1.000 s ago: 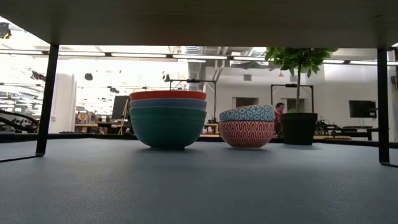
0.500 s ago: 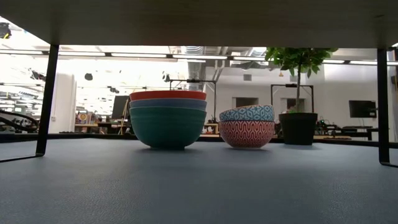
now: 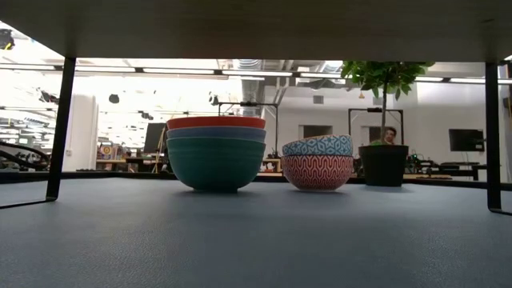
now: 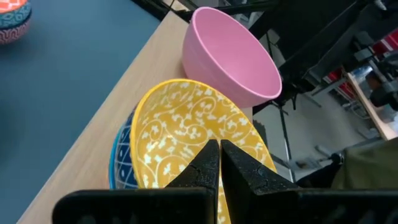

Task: Place and stack bowls onto a shelf
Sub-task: Stack the yellow bowl on top of the light blue patterned bowl on the shelf

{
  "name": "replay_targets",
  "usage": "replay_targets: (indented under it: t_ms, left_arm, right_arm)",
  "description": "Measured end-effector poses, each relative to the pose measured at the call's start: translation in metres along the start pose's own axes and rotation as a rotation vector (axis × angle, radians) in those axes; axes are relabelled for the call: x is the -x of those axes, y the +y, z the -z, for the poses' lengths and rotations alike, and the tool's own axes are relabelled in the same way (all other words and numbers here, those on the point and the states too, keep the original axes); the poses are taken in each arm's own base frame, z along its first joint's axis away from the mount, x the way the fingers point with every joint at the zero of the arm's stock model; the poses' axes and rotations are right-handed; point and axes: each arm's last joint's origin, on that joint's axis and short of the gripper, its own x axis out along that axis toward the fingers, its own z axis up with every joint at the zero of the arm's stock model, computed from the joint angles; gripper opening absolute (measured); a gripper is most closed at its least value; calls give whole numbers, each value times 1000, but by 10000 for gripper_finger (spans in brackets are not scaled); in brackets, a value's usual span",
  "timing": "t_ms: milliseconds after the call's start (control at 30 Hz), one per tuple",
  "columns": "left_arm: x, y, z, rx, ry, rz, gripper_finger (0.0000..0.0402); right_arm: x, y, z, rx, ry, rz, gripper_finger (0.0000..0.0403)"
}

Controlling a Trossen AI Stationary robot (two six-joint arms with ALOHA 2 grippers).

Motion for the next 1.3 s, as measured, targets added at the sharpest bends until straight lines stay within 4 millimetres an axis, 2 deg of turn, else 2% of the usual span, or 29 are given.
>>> replay_targets:
  t_ms: [333,600,967,1300]
  left_arm:
    - [0,-1,-1,9,-18,10,0]
    - [14,-6,-25,-20,-195,30,0]
    - [-1,14,-37,-45,-182,-57,0]
    - [-16,18,-25,-32,-113,-83,0]
  right_arm:
    - [0,0,0,19,7,-5,249]
    - [0,0,0,25,7,-6,249]
    - [0,0,0,24,14,-11,249]
    - [0,0,1,24,17,-13,249]
